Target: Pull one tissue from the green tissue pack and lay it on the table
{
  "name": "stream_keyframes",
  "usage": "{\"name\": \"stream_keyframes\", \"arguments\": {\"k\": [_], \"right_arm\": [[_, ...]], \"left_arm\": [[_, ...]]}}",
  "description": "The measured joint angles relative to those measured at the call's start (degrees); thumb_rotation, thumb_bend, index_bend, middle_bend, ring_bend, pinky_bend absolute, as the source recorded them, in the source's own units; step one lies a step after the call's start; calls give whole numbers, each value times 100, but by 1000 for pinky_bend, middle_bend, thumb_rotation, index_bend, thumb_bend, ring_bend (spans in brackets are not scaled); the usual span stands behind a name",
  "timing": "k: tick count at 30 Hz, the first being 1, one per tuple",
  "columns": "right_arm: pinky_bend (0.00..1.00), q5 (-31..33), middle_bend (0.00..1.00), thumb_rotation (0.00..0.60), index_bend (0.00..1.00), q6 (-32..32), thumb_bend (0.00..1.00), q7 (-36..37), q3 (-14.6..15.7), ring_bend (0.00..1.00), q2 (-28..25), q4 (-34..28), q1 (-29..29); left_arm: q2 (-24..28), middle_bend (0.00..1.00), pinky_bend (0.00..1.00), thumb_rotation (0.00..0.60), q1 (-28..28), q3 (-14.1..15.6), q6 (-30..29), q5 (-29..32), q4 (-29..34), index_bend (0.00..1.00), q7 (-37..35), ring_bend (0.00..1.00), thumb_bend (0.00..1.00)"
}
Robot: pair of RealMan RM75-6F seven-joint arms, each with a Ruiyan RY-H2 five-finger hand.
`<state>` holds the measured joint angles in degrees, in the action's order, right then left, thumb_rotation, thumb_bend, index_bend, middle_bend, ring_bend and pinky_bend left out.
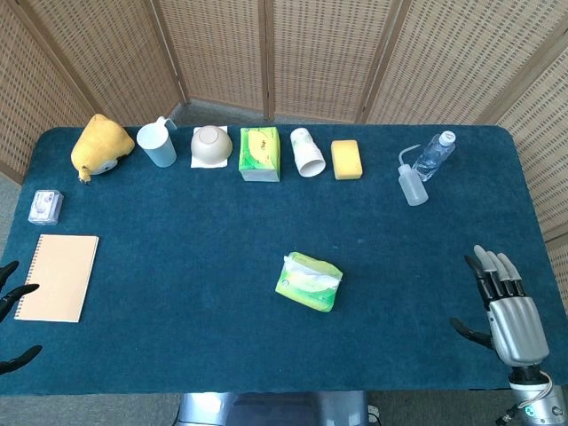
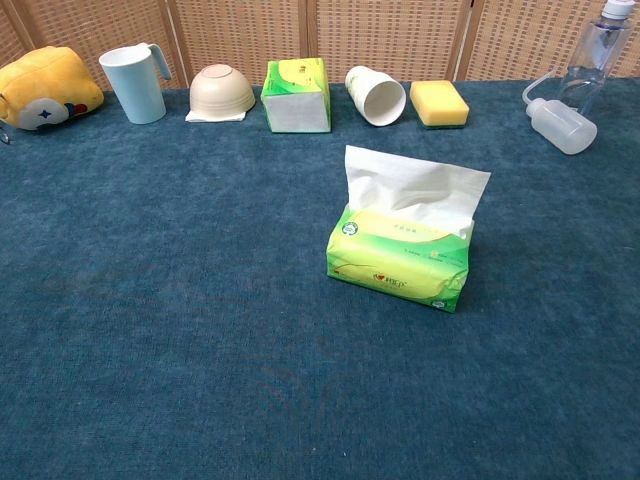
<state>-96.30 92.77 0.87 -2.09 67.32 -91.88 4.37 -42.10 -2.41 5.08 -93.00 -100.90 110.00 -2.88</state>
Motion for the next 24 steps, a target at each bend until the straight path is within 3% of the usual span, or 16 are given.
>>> {"name": "stream_keyframes", "arguments": {"k": [12,18,24], "right_arm": [[48,-201,0,600,0,-354,0,151,78,0,26,-242,219],[101,-251,0,600,0,-1153,0,39,-41,0,246,-588,794],[169,177,44,600,0,-2092,0,-505,-395,19,827,-770,1483]], "left_arm": [[0,0,129,600,4,-9,32,46,35,180,20,0,0],[-23,0,129,600,60,-44,148,153,85,180,110,0,0],[-13,0,129,600,81,-73,189,267,104,180,95,0,0]]}}
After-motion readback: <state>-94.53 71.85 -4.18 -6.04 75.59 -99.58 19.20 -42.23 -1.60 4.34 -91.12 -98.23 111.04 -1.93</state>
